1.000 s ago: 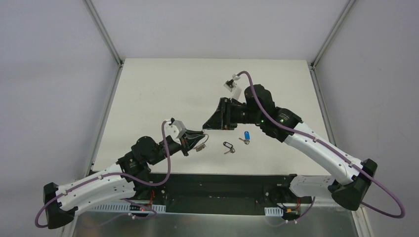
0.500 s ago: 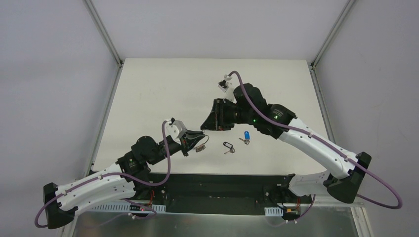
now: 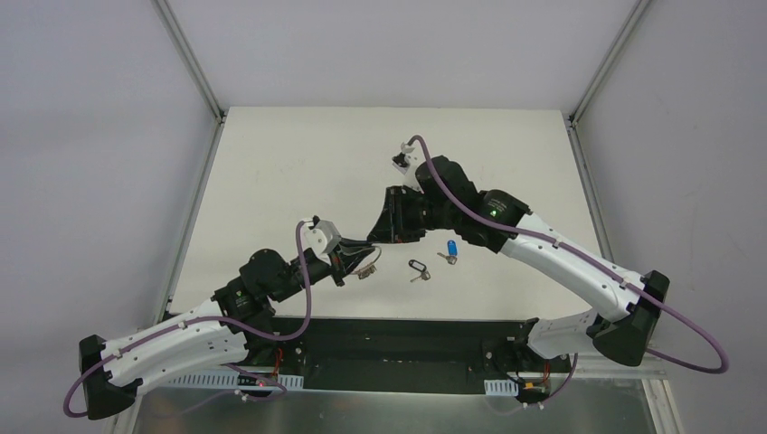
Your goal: Put the keys on the keyring
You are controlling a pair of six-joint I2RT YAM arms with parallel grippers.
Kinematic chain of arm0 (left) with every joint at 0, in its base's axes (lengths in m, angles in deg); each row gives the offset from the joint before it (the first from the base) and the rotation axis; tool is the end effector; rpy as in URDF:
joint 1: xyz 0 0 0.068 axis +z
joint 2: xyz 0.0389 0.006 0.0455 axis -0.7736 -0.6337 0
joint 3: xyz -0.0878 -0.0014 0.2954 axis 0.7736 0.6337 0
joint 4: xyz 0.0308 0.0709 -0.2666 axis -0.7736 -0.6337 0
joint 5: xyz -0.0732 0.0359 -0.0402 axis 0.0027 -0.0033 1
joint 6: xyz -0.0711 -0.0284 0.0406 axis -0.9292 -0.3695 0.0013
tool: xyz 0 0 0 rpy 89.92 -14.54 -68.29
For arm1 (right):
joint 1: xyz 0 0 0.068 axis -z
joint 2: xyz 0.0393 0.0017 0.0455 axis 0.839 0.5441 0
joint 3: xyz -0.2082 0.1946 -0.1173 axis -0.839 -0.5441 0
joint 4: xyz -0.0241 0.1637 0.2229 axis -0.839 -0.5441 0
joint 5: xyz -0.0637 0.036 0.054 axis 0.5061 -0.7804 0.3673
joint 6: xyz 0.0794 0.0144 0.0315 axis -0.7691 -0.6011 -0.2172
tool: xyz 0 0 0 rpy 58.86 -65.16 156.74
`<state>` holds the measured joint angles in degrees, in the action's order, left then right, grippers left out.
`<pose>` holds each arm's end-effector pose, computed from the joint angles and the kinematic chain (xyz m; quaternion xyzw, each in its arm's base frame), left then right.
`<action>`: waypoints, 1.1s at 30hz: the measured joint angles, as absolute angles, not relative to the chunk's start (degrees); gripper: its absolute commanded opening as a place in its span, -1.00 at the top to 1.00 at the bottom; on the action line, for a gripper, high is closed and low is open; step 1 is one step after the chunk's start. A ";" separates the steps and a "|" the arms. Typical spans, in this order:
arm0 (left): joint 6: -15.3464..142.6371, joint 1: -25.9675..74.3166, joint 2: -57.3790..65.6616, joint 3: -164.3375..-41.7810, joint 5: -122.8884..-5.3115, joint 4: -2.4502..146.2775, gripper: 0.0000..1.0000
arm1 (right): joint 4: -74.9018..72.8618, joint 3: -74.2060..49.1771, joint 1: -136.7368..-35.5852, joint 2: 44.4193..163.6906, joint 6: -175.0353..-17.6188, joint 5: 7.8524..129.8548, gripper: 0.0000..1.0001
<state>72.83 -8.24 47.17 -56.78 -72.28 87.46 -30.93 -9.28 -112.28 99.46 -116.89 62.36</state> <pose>0.0935 -0.1553 0.3335 0.3011 0.5591 -0.3943 0.6643 0.1783 0.2900 0.4065 -0.2663 0.8109 0.4162 0.3136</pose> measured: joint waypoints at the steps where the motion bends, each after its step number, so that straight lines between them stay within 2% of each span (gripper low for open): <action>1: 72.83 -8.24 47.21 -56.78 -72.28 87.48 1.00 | -30.95 -9.28 -112.36 99.48 -116.87 62.36 0.55; 2: 72.83 -8.24 47.28 -56.78 -72.28 87.48 1.00 | -30.95 -9.28 -112.43 99.48 -116.87 62.36 0.61; 5: 72.83 -8.24 47.43 -56.78 -72.28 87.48 1.00 | -30.97 -9.17 -112.47 99.51 -116.69 62.34 0.96; 6: 72.83 -8.24 47.43 -56.78 -72.28 87.48 1.00 | -30.99 -9.08 -112.50 99.51 -116.58 62.32 1.00; 16: 72.83 -8.26 48.11 -56.78 -72.87 87.07 1.00 | -29.81 -9.78 -114.92 98.35 -115.34 66.04 1.00; 33: 69.25 -9.55 49.59 -56.80 -80.20 86.39 1.00 | -12.92 -21.71 -122.77 90.83 -110.35 79.33 1.00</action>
